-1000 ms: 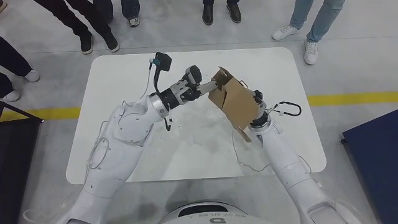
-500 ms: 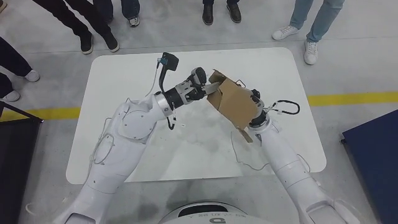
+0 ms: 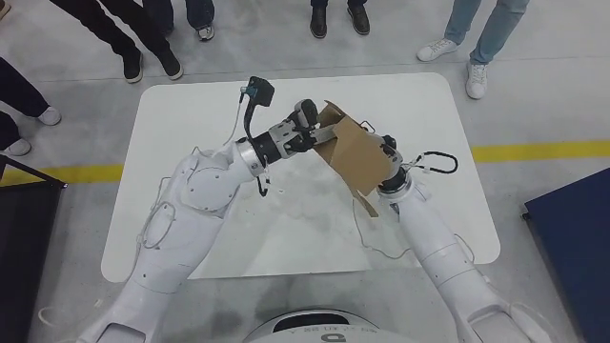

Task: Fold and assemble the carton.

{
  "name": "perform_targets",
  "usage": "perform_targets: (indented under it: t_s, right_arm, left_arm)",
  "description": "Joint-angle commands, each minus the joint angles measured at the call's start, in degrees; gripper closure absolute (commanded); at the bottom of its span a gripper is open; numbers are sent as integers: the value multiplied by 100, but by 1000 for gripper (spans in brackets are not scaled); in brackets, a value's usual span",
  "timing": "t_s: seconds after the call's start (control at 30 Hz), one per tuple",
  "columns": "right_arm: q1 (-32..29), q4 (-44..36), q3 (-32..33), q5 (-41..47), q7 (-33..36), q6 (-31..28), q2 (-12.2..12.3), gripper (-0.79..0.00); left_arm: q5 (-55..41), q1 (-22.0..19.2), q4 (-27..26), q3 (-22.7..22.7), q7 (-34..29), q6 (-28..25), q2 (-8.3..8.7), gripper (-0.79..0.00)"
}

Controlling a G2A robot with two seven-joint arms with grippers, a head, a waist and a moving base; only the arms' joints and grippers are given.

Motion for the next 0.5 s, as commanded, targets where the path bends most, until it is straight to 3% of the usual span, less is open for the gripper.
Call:
perform_targets:
  t_s: [0.0, 0.17, 0.3, 0.47]
  right_arm:
    - [4, 21, 30, 14, -7, -12, -1, 0]
    - [7, 29, 47, 19, -19, -27, -1, 0]
    - [7, 29, 47, 19, -19, -27, -1, 0]
    - [7, 29, 47, 19, -19, -27, -1, 0]
  left_arm:
    - [-134, 91, -37, -105, 57, -83, 20, -785]
    - [-560, 569, -65, -520, 238, -420, 101, -785]
    - [-1012, 1080, 262, -882, 336, -715, 173, -785]
    - [-1379, 1175, 769, -914, 376, -923, 188, -785]
